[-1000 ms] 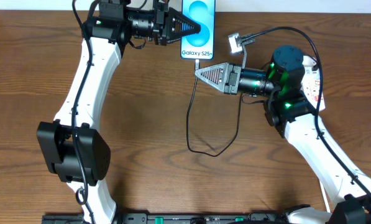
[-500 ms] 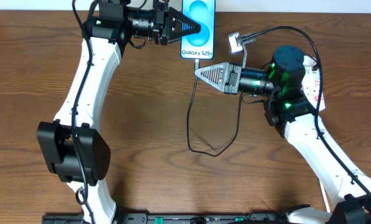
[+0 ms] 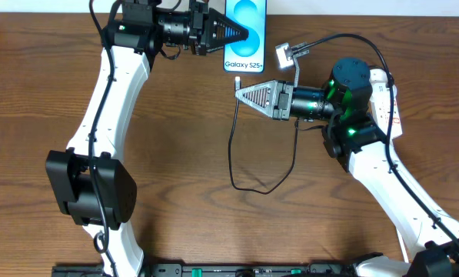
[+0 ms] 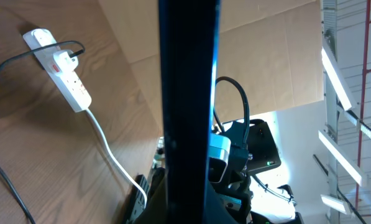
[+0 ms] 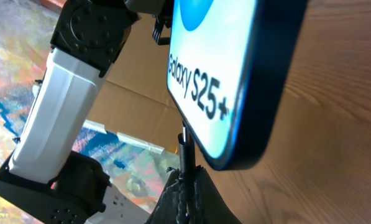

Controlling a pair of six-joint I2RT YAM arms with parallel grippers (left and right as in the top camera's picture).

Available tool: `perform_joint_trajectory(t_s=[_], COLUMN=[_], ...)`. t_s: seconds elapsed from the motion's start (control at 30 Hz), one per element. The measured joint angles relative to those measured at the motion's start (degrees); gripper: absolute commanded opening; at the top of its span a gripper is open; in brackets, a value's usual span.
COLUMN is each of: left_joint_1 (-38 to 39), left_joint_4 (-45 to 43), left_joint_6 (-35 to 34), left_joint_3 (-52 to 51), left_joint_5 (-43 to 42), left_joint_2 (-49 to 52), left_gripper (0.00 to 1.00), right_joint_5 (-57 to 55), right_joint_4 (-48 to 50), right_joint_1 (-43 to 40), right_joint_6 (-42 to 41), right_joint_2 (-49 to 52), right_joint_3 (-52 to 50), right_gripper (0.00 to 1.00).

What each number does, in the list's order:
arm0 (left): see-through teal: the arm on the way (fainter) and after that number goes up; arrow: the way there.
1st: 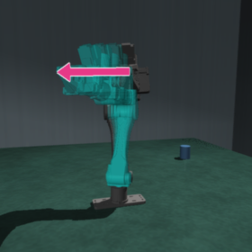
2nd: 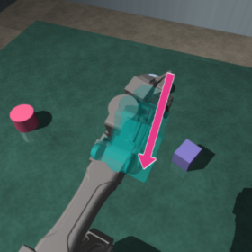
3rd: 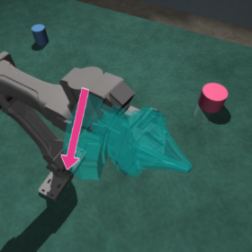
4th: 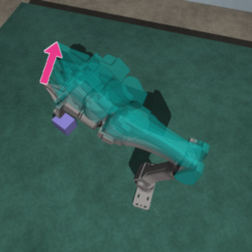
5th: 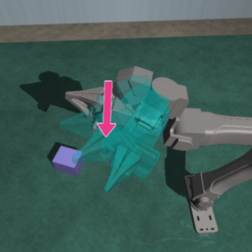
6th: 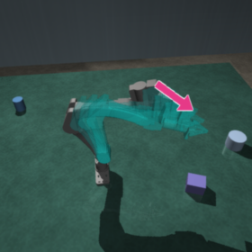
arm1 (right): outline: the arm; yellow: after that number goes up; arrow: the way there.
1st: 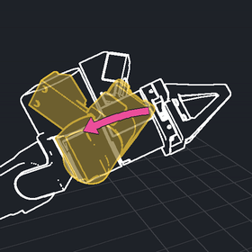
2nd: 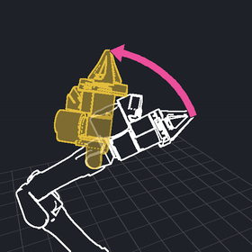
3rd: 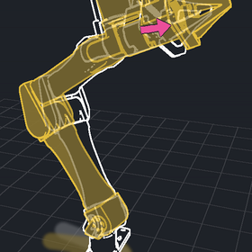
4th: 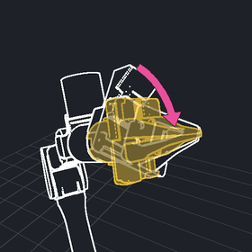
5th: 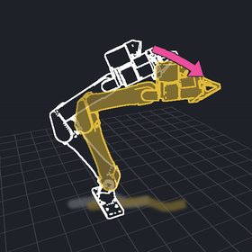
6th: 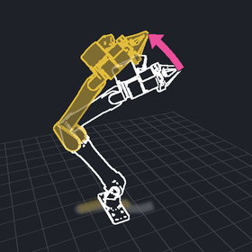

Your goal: Plug charger to phone and switch on socket

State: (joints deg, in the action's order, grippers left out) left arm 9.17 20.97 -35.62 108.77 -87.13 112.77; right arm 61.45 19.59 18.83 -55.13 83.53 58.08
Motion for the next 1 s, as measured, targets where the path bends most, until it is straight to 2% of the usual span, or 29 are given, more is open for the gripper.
perform_joint_trajectory(t_s=[1.0], left_joint_1=[0.0], left_joint_4=[-0.07], left_joint_6=[-0.02], left_joint_3=[0.0], left_joint_5=[0.0], left_joint_2=[0.0], left_gripper=[0.07], right_joint_5=[0.24], right_joint_4=[0.63], right_joint_1=[-1.46], right_joint_6=[0.0], right_joint_2=[0.0], right_joint_3=[0.0], right_gripper=[0.01])
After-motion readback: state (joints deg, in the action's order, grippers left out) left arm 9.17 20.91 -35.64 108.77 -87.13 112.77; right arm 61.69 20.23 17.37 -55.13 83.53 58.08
